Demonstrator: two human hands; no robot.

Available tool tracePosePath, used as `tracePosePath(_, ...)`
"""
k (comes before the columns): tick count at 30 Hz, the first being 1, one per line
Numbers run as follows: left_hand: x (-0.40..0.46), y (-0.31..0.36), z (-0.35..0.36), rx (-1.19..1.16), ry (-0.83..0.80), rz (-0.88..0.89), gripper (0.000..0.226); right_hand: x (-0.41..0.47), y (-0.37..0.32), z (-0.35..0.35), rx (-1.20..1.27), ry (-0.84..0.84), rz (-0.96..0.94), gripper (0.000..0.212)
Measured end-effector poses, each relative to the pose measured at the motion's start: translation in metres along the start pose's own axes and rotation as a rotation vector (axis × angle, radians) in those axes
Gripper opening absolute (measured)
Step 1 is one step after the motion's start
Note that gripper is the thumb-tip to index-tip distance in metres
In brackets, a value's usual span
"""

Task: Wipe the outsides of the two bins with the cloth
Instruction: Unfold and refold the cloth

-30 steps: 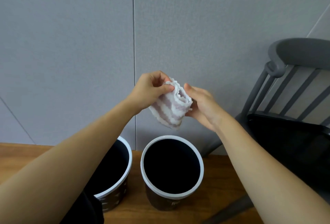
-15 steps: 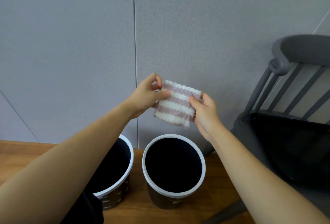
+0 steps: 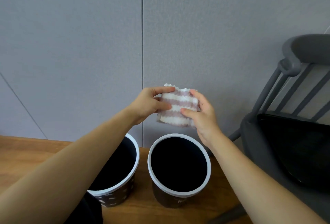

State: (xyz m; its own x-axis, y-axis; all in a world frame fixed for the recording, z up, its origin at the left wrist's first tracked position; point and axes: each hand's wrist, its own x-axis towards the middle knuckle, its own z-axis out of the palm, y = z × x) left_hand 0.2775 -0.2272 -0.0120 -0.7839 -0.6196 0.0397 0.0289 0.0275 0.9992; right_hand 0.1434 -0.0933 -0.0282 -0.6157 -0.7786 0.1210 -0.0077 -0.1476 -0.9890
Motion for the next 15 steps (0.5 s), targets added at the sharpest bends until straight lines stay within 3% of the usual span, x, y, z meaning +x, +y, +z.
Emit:
tracePosePath(3, -0.005, -0.004, -0.005, -0.021, 0.033, -0.011, 0.053, -0.006, -0.001, 0.005, 0.157, -0.003, 0.07, 0.078)
tracePosePath(8, -0.016, -0.016, -0.006, -0.048, 0.047, -0.02, 0.052, -0.018, 0.001, 0.02, 0.413, -0.039, 0.277, 0.032)
tracePosePath(11, -0.022, -0.022, -0.009, -0.055, 0.048, -0.029, 0.052, -0.022, 0.008, 0.026, 0.491, -0.025, 0.391, 0.037)
tracePosePath(15, -0.031, -0.028, -0.01, -0.012, 0.08, 0.0, 0.048, -0.028, 0.02, 0.034, 0.563, -0.142, 0.424, 0.045)
